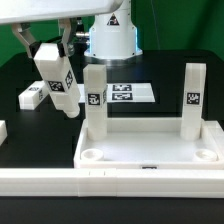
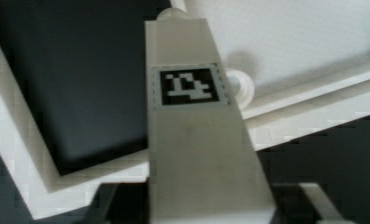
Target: Assemble desk
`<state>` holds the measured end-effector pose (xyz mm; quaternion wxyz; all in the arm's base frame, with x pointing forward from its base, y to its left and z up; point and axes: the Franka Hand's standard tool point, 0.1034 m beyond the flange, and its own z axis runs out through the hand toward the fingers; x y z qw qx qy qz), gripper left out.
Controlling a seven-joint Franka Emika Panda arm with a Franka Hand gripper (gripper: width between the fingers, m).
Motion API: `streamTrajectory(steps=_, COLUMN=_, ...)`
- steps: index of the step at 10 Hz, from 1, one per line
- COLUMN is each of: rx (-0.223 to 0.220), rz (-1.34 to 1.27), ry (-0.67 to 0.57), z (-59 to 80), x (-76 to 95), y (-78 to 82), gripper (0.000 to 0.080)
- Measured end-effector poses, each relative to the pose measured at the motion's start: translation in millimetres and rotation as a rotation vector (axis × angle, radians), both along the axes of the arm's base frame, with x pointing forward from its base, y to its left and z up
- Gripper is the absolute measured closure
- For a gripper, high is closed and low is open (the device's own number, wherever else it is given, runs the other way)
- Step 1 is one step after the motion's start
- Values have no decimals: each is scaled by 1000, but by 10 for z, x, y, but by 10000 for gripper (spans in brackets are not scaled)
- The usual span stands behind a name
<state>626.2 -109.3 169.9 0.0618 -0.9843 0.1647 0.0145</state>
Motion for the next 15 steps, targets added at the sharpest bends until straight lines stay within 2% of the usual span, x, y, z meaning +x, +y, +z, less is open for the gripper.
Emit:
streamTrajectory(steps=2, rx=-43, rz=0, ry=-97, z=31, x=139, y=27, gripper=504)
streamTrajectory(steps=3, rx=-74, rz=-10, ry=-191, z=78, x=242, y=168, gripper=504)
streamTrajectory(steps=5, rx=-120, rz=-42, ry=-352, z=40, x=286, y=497, gripper=504)
streamTrajectory(steps=7, rx=-128, rz=7, ry=-383, z=-25, x=326, y=908, gripper=504)
streamTrajectory(steps=9, rx=-129, rz=4, ry=-383, z=-32, x=322, y=863, gripper=504)
streamTrajectory(steps=11, rx=-131, rz=11, ry=-388, z=-33, x=319, y=893, gripper=504)
streamTrajectory(steps=13, rx=-125, rz=46, ry=-407, z=-34, x=258, y=1193, gripper=504)
streamTrajectory(steps=15, rx=-113, rz=62, ry=-426, z=-65, x=275, y=1600, gripper=504)
